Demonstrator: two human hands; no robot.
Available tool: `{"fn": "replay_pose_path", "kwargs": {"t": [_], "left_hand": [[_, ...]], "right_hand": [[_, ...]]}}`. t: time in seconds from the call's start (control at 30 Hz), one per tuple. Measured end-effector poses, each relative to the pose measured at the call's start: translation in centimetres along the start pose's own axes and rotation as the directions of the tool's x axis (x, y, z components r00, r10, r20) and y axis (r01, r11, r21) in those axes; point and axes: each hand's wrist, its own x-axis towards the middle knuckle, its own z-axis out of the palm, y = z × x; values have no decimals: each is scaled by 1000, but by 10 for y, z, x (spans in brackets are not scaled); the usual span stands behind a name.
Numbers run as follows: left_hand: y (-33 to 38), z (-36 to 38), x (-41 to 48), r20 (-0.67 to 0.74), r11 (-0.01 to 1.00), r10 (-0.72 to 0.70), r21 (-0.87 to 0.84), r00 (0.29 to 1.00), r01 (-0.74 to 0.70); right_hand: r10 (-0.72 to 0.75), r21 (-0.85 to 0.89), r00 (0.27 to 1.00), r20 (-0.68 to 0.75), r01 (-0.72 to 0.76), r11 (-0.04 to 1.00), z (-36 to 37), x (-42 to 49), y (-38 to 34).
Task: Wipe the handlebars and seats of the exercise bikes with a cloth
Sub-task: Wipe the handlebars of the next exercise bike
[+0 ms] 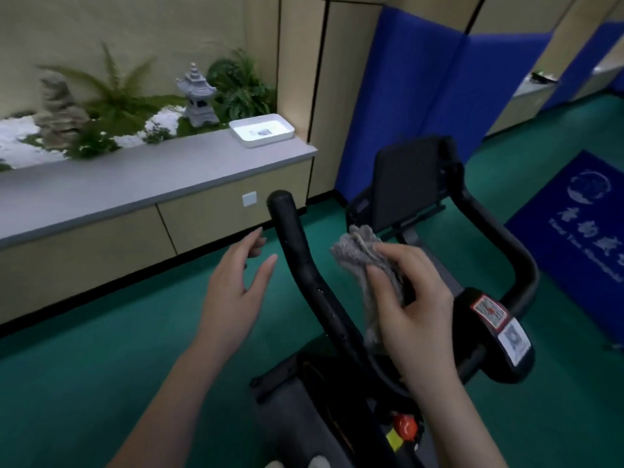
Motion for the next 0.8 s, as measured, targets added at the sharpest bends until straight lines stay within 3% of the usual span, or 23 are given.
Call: {"fn": "replay_pose_path", "kwargs": {"t": [0.27, 0.33, 0.43, 0.5, 0.6, 0.7, 0.8], "left_hand": [[30, 11, 29, -217, 965, -100, -259, 971, 42], [33, 15, 30, -232, 941, -152, -330, 961, 69], [37, 20, 29, -240, 897, -213, -432, 947, 93], [40, 22, 29, -231, 855, -249, -508, 941, 102], [43, 23, 30, -203, 803, -280, -585, 938, 113], [43, 22, 31, -196, 786, -282, -608, 939, 109], [42, 21, 31, -182, 790, -269, -604, 946, 108]], "right_hand": [[-257, -69, 948, 185, 274, 959, 59, 94, -14], [-309, -78, 891, 332, 352, 933, 73, 109, -18], [-355, -70, 731, 582, 480, 874, 82, 123, -16], [-334, -63, 693, 639, 481, 875, 82, 132, -12], [-220, -75, 792, 569, 316, 946, 79, 133, -10], [-134, -69, 931, 340, 167, 984, 81, 105, -4], [-67, -29, 991, 112, 70, 997, 82, 73, 3]]}}
